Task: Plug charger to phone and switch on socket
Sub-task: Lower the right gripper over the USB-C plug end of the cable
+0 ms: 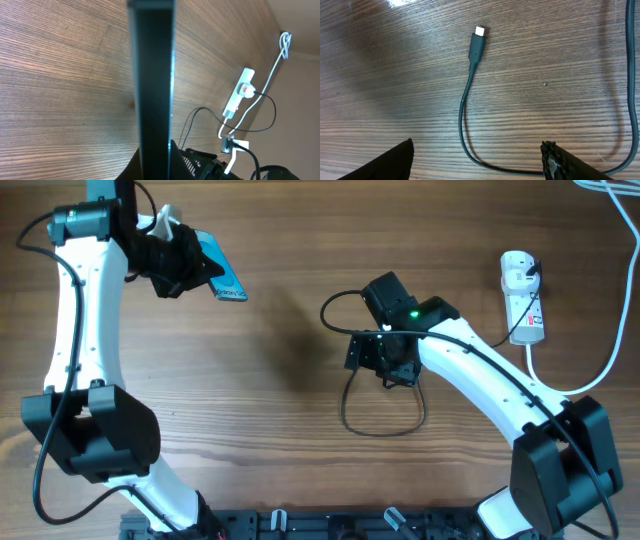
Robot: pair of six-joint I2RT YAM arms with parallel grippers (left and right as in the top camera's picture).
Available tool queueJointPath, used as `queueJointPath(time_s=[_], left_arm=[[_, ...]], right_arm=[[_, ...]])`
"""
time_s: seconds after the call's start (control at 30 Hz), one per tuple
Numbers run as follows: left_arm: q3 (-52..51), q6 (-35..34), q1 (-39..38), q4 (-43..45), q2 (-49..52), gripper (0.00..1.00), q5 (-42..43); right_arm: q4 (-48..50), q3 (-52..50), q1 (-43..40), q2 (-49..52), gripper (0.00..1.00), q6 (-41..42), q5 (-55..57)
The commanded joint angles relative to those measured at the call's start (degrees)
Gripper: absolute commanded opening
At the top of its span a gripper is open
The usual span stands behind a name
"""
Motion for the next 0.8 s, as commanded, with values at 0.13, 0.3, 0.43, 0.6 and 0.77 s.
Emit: queueJointPath(time_s=[0.13, 0.3, 0.43, 0.6, 0.77], left_arm=[[0.3, -0.3, -0.2, 0.8, -0.3, 0.04, 0.5], [0.3, -0.3, -0.2, 1.1, -0.3, 0.04, 0.3], [0.3, -0.3, -0.2, 1.2, -0.3, 0.04, 0.2], [0.3, -0.3, -0.2, 1.2, -0.3, 0.04, 0.2], [0.3, -0.3, -0.2, 1.2, -0.3, 0.04, 0.2]], right_arm=[[-5.9, 5.5, 0.1, 8.7, 0.88, -4.1, -0.3], [-8.7, 10.8, 0.1, 10.8, 0.90, -4.3, 0.8], [-8.0, 10.7, 0.8, 12.5, 0.82, -0.1, 6.2], [-4.7, 10.5, 2.9, 15.1, 0.67, 2.9, 6.4], [-3.6, 10.5, 4.0, 17.0, 0.56, 5.7, 8.4]])
